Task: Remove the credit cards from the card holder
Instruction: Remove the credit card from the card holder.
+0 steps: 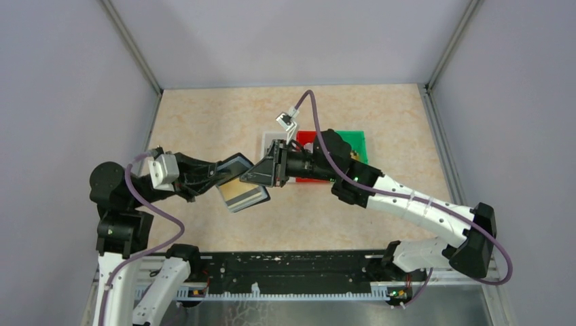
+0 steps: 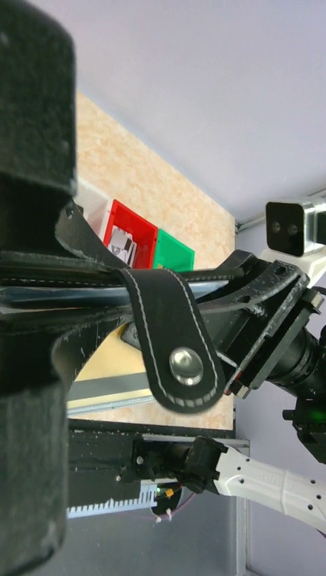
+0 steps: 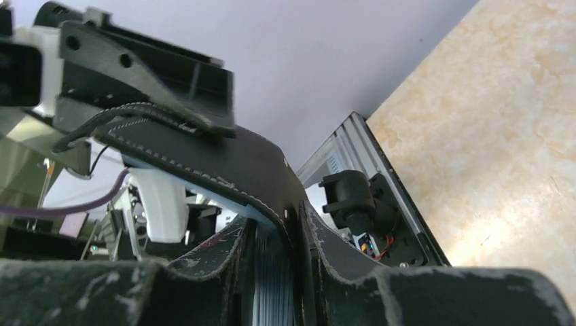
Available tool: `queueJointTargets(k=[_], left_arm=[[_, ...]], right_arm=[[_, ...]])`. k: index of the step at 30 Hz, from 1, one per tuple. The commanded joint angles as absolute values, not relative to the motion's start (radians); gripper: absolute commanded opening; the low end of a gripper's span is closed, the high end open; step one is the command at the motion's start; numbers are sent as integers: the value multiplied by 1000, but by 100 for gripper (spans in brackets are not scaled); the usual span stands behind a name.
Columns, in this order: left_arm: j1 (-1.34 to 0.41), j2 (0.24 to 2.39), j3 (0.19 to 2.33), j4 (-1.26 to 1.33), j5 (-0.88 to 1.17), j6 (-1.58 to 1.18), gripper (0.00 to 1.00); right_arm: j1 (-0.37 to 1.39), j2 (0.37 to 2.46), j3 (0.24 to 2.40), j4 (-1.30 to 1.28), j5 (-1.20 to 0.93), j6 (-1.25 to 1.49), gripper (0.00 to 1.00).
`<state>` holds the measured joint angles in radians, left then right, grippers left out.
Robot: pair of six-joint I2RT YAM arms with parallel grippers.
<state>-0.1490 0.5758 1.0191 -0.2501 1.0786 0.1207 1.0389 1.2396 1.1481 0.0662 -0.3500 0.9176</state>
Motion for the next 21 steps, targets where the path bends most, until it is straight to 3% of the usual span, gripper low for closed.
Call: queueJointTargets(k=[1,5,9,15,21], left_arm=[[-150,610,1069,-268,1090,44,23],[-150,652,1105,-242,1144,-112,11],[-150,720,1115,-148,1297,-377,8],[-150,750,1030,135,1328,-790,3],[-150,730,998,199,1279,-899,0]], right_arm=[[1051,1197,1179,255,-455,874,0],[1051,1155,1118,321,-499,819,0],[1052,1101,1031,404,-512,749,0],[1051,1055,1003,472,-532,664,41],[1051,1076,1078,446,-567,591,55]])
